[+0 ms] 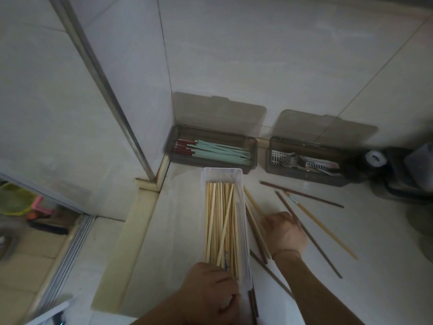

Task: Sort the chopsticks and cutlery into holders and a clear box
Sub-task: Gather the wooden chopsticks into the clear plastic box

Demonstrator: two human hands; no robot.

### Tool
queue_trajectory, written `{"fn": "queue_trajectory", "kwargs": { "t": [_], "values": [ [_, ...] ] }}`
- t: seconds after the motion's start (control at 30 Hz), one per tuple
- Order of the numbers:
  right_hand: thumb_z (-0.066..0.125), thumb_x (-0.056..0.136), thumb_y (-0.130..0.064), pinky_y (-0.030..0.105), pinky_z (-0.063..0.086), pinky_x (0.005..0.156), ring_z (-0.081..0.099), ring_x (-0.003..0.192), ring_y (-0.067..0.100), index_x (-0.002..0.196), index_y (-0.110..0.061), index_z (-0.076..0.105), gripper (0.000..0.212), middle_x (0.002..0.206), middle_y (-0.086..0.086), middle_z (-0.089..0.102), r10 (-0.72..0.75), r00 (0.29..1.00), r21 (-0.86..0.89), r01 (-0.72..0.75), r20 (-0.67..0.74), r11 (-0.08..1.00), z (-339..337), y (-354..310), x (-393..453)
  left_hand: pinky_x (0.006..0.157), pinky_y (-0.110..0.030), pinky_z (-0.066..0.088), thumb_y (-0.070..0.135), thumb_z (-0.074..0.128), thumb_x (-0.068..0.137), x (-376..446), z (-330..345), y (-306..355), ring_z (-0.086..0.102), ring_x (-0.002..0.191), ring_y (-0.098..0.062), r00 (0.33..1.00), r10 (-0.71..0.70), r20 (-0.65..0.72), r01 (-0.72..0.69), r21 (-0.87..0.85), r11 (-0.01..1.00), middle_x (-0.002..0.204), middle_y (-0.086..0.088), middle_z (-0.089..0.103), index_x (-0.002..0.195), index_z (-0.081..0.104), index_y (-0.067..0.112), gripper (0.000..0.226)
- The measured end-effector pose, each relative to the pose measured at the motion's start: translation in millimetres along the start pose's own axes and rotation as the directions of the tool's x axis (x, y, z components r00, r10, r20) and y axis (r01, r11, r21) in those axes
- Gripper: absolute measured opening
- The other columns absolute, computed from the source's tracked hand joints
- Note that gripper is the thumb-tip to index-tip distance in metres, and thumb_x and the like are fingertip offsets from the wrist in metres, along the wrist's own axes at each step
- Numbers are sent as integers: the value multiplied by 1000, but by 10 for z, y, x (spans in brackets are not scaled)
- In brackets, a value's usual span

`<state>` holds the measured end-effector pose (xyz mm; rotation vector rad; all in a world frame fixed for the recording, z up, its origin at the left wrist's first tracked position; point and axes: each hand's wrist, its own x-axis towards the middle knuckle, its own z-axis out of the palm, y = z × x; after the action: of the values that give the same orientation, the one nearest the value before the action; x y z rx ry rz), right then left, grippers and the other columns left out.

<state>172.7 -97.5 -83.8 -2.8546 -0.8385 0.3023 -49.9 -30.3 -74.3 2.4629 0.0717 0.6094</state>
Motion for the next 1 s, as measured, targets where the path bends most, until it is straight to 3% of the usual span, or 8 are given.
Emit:
{"fn": "queue_trajectory", "kwargs": {
  "t": [0.07, 0.17, 0.23, 0.27, 0.33, 0.43, 0.83, 1.0],
  "values": [
    [56, 90, -41, 24, 41, 68, 55, 103, 21, 91, -30, 72, 19, 104, -4, 63, 77, 997, 46, -76, -12, 996, -19, -54, 2, 48, -27, 43, 26, 68, 81, 5, -6, 0, 49, 54, -12, 1000, 5, -6, -5, 5, 1000, 61, 5, 53, 62, 57, 21, 23],
    [58, 90, -30, 24, 37, 66, 56, 84, 18, 92, -30, 68, 10, 97, -4, 65, 210, 977, 317, -187, -38, 930, -93, -82, -23, 48, -26, 42, 25, 69, 81, 25, -18, 10, 47, 53, -11, 1000, 16, -15, -16, 17, 1000, 60, 5, 51, 62, 55, 22, 24],
    [55, 92, -22, 24, 36, 62, 58, 75, 20, 87, -29, 61, 11, 88, -4, 64, 205, 971, 440, -131, -126, 888, -147, -71, -57, 48, -25, 41, 25, 68, 82, 52, -29, 18, 45, 53, -11, 999, 26, -27, -25, 31, 999, 60, 5, 49, 61, 53, 22, 26],
    [53, 93, -21, 23, 34, 58, 57, 71, 21, 88, -29, 58, 11, 83, -3, 62, 151, 975, 402, -74, -163, 912, -172, -59, -65, 48, -25, 39, 25, 67, 82, 59, -29, 21, 43, 52, -11, 999, 36, -32, -35, 34, 999, 59, 5, 47, 60, 52, 22, 27],
    [48, 96, -25, 21, 31, 53, 54, 68, 18, 101, -28, 56, 9, 83, -3, 60, -2, 997, 204, 18, -79, 979, -212, -84, -87, 48, -24, 37, 24, 69, 81, 60, -35, 22, 42, 52, -11, 998, 49, -38, -48, 25, 999, 60, 5, 46, 60, 51, 22, 28],
    [42, 96, -40, 24, 36, 66, 55, 95, 18, 121, -27, 46, 28, 110, -2, 55, -91, 987, 26, 88, 133, 996, -153, -113, -103, 48, -26, 40, 24, 71, 79, 62, -34, 9, 43, 53, -11, 999, 46, -15, -46, 16, 999, 61, 6, 48, 61, 53, 23, 26],
    [47, 92, -51, 28, 41, 70, 57, 94, 17, 108, -27, 60, 32, 104, -4, 54, 93, 970, -38, -87, 225, 995, -148, -153, -28, 50, -26, 43, 19, 71, 81, 44, -12, 5, 48, 56, -13, 1000, 21, -8, -21, -90, 996, 65, 5, 53, 67, 58, 20, 18],
    [39, 97, -45, 26, 40, 64, 60, 83, 16, 110, -22, 60, 33, 97, -3, 57, 17, 974, -187, 26, 227, 982, -224, -215, -89, 50, -23, 43, 17, 73, 80, 50, -31, 24, 49, 56, -12, 999, -43, -31, 37, -157, 987, 66, 5, 54, 72, 62, 22, 14]
  ]
}}
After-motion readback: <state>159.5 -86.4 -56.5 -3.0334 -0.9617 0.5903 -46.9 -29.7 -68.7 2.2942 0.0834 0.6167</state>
